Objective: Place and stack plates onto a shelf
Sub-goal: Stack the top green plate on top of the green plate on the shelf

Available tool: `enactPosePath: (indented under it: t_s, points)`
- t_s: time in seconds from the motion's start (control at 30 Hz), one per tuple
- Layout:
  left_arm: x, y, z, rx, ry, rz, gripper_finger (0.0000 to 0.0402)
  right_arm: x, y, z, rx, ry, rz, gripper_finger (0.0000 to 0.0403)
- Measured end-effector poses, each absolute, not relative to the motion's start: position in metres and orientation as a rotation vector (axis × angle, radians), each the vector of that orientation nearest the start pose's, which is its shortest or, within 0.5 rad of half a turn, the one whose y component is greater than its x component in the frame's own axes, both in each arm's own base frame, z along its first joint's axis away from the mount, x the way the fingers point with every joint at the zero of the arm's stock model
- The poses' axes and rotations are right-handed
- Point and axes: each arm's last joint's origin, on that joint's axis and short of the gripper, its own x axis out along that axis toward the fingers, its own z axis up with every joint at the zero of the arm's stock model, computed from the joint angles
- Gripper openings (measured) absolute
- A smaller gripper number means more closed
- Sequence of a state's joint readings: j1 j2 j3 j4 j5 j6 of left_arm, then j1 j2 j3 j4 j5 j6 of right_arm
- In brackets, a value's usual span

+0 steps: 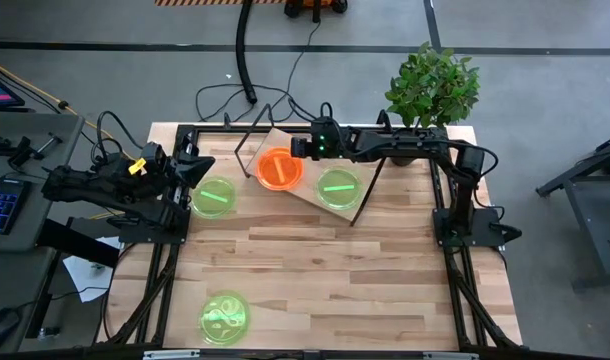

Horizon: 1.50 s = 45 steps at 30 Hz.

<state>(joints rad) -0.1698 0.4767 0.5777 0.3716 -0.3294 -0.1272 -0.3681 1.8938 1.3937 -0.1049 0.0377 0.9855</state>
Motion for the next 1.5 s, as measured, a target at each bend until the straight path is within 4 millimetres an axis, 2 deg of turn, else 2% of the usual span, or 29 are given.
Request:
enactPosePath:
  t_s: [0.17,0.27,0.33,0.47,0.6,0.77,1.0,1.13,1.23,1.37,1.5]
  points:
    - [0.108,-0.009,0.352,-0.242,-0.468,0.127,0.0,0.395,-0.159,0.237,1.045,0.399,-0.563,0.0196]
    - [0.108,-0.009,0.352,-0.243,-0.468,0.127,0.0,0.388,-0.156,0.255,0.991,0.427,-0.431,0.0208]
    - [0.108,-0.009,0.352,-0.242,-0.463,0.127,0.0,0.383,-0.145,0.271,0.93,0.441,-0.348,0.021]
    - [0.109,-0.009,0.351,-0.239,-0.456,0.128,0.0,0.37,-0.109,0.305,0.805,0.464,-0.205,0.0211]
    - [0.111,-0.01,0.35,-0.235,-0.44,0.129,0.0,0.347,-0.062,0.338,0.677,0.499,-0.139,0.0211]
    - [0.114,-0.01,0.347,-0.232,-0.416,0.145,0.0,0.302,-0.007,0.363,0.553,0.602,-0.207,0.0211]
    - [0.116,-0.01,0.346,-0.229,-0.403,0.153,0.0,0.238,0.049,0.4,0.467,0.496,-0.263,0.0211]
    - [0.117,-0.01,0.346,-0.229,-0.4,0.153,0.0,0.209,0.067,0.408,0.43,0.44,-0.33,0.0211]
    - [0.119,-0.01,0.345,-0.226,-0.392,0.156,0.0,0.194,0.075,0.407,0.4,0.44,-0.386,0.0211]
    - [0.12,-0.01,0.344,-0.211,-0.383,0.163,0.0,0.185,0.082,0.401,0.368,0.465,-0.429,0.0211]
    - [0.122,-0.01,0.344,-0.211,-0.376,0.18,0.0,0.185,0.083,0.4,0.372,0.481,-0.423,0.0206]
